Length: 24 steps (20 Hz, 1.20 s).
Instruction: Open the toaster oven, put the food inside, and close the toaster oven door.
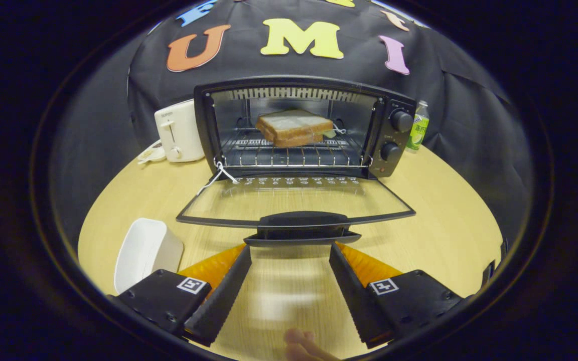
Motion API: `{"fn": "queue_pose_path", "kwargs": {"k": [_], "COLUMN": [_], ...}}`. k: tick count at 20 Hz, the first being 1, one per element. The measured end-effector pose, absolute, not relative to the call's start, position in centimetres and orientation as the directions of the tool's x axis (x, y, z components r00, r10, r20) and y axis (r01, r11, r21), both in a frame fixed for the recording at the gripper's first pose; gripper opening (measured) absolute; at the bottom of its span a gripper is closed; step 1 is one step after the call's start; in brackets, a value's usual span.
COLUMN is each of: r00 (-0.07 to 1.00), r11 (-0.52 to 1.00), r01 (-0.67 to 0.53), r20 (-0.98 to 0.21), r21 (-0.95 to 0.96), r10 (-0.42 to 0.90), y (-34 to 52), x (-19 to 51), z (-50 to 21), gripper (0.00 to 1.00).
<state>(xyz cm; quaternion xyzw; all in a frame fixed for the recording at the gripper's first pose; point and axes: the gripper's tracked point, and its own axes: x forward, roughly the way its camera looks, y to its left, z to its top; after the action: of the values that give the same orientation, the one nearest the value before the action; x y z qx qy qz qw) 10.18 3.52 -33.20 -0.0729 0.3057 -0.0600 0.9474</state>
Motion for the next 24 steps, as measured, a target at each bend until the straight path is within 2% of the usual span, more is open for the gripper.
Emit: {"fn": "queue_pose_path", "kwargs": {"k": [13,24], "r00": [0.918,0.964], "r11": [0.971,0.952], "r01": [0.075,0.117], "r20": [-0.364,-0.198], "r21": [-0.226,-0.281], "r10": [-0.155,-0.177], "y": [4.4,3.7], "x": [10.9,12.2], "z": [-29.1,-26.4], "gripper": [1.00,1.00]}}
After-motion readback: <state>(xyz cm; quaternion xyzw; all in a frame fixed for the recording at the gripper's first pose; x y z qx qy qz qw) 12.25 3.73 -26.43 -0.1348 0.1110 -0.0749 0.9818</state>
